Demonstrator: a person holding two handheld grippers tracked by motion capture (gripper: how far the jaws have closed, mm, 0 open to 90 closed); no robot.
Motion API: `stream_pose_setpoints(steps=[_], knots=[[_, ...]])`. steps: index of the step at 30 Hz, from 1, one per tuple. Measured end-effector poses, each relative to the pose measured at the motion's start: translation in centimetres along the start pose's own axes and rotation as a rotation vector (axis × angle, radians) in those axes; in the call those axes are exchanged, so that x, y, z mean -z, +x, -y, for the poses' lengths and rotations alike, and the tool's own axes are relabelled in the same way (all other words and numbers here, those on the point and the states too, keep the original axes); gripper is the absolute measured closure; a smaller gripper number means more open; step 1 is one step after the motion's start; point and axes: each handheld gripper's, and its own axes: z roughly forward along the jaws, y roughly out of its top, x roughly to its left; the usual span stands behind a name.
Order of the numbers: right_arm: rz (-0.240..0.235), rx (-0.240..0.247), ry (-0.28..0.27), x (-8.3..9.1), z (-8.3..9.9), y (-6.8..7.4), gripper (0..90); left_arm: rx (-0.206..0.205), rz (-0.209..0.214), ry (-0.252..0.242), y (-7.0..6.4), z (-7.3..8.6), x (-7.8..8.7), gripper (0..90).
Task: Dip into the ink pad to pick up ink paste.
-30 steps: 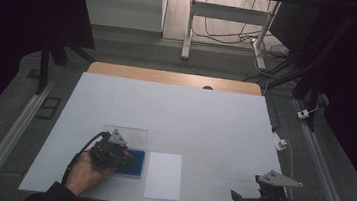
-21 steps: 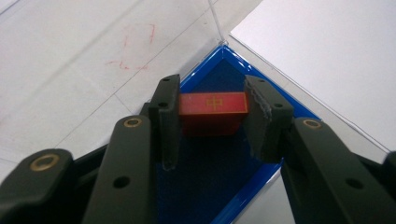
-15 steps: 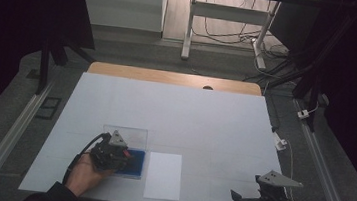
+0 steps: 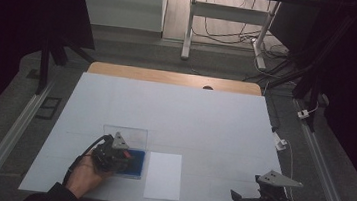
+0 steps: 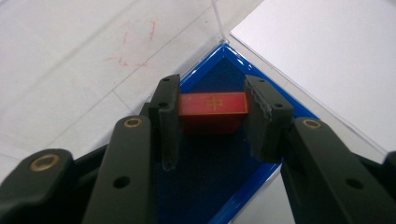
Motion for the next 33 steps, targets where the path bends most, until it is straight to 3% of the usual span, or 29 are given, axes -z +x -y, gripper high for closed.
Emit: stream_pose_setpoints(steps=[3,7,21,26,33], knots=[[0.0,0.0,0.0,0.0,0.0,0.0,0.0,0.044,0.043,-0.008,0.8,0.2,0.0,58.9],[0.0,-0.003,-0.001,0.0,0.0,0.0,0.0,0.066,0.063,-0.012,1.1,0.3,0.0,58.8],[-0.001,-0.002,-0.001,0.0,0.0,0.0,0.0,0.026,0.055,-0.014,1.0,0.3,0.3,58.2],[-0.001,-0.003,-0.003,0.0,0.0,0.0,0.0,0.024,0.044,-0.019,1.0,0.3,0.8,58.2],[-0.003,0.001,-0.004,0.0,0.0,0.0,0.0,0.056,0.069,-0.049,1.4,0.4,1.6,58.2]])
